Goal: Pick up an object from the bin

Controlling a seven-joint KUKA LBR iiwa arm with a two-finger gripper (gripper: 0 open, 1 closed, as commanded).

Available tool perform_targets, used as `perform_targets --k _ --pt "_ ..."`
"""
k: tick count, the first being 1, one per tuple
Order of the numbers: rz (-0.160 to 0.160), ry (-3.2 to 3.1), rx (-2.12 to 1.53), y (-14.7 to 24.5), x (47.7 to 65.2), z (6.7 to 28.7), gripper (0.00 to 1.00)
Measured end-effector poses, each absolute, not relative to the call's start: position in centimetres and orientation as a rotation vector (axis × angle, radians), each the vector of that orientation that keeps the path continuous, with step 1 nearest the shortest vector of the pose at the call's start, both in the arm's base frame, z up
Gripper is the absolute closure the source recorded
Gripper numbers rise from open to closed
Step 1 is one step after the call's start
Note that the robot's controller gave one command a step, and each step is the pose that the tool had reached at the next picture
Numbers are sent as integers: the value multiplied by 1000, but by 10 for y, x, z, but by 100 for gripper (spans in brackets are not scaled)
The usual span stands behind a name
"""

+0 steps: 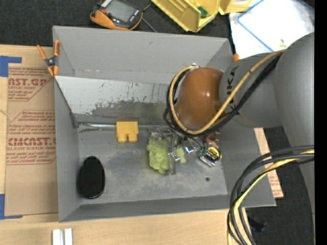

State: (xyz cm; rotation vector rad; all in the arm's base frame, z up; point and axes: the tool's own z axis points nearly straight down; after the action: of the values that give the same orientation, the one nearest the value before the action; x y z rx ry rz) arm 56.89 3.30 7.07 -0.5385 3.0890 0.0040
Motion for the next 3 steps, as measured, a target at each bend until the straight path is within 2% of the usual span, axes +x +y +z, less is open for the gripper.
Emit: perform_targets --k 1,2,3 --pt "8 3128 -147 13 577 71 0" --pt "6 3090 -523 33 570 71 100" --pt "6 3090 -524 33 570 71 100"
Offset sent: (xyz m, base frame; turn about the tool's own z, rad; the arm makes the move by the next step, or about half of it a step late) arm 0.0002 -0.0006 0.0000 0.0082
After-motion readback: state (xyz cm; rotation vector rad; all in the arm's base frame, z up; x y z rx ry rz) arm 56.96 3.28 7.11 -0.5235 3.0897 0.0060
